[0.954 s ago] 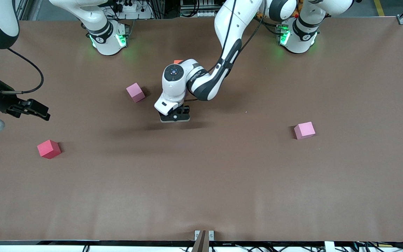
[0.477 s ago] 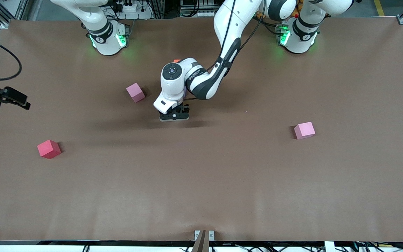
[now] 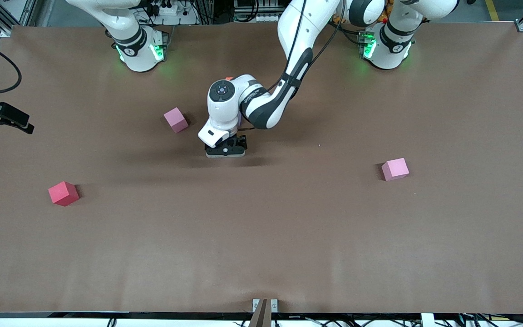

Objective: Arrange blocks into number 1

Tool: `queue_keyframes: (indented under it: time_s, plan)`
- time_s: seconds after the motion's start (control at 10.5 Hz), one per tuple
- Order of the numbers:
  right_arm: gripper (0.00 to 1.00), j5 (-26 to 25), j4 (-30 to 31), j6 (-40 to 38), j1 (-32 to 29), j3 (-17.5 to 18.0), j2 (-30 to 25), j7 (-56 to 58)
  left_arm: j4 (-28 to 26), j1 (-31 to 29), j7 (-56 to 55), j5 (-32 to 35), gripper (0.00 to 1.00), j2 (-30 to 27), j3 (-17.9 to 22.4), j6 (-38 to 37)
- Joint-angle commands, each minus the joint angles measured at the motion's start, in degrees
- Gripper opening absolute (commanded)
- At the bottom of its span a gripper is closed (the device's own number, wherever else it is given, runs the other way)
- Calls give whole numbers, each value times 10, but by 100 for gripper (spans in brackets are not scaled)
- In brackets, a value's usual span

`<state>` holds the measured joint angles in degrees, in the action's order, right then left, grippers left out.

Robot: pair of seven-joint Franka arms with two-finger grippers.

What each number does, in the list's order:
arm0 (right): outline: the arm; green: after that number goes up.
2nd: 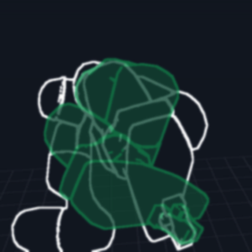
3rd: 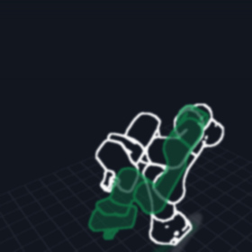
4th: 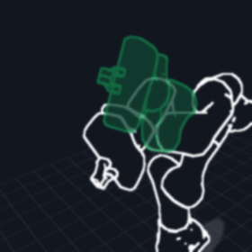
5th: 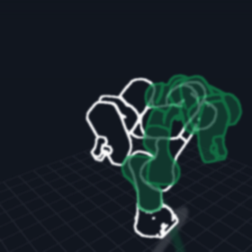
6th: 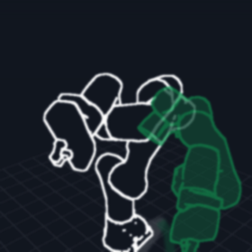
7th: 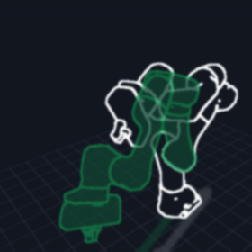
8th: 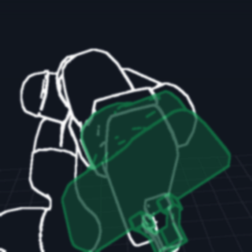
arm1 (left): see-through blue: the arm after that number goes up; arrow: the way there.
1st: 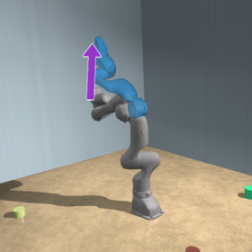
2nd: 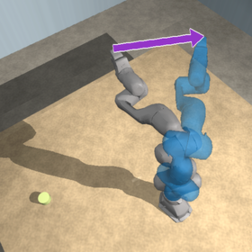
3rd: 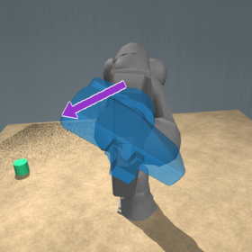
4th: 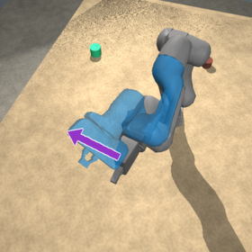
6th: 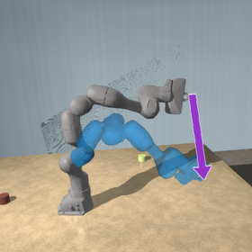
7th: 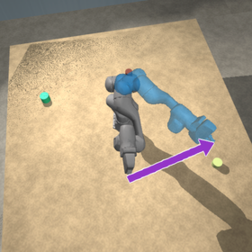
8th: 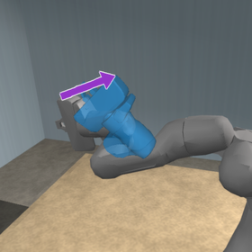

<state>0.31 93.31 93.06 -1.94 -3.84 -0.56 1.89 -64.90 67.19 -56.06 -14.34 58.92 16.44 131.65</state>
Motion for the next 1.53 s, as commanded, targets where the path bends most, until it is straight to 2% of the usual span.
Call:
queue_keyframes:
  time_s: [0.0, 0.1, 0.19, 0.29, 0.48, 0.76, 1.14, 1.24, 1.34, 1.43]
  plan:
    - [100, 4, 21, -2, 12, -19, -22, -4, -4, 1, -33, 10, 100, -46, 31, -38]
    - [100, 4, 20, -2, 41, -51, -22, -4, -5, -2, -39, 10, 100, -62, 58, -65]
    - [100, 4, 19, -2, 54, -68, -18, -4, -5, -5, -41, 8, 100, -77, 94, -95]
    - [100, 4, 17, -2, 55, -68, -15, -4, -5, -20, -38, 7, 100, -89, 129, -132]
    - [100, 5, 17, -2, 54, -68, -15, -4, -6, -87, -29, 10, 100, -124, 144, -162]
    - [100, 5, 16, -5, 55, -68, -15, -4, -6, -179, 47, 9, 100, -165, 144, -204]
    - [100, 5, 16, -9, 54, -69, -15, -4, -22, -296, 248, 2, 100, -230, 139, -288]
    - [100, 5, 16, -9, 55, -69, -15, -5, -30, -318, 269, 6, 100, -241, 140, -308]
    - [100, 5, 16, -9, 55, -68, -15, -5, -55, -359, 283, 10, 100, -269, 116, -314]
    - [100, 5, 16, -9, 55, -68, -15, -5, -60, -429, 295, 19, 100, -295, 45, -317]
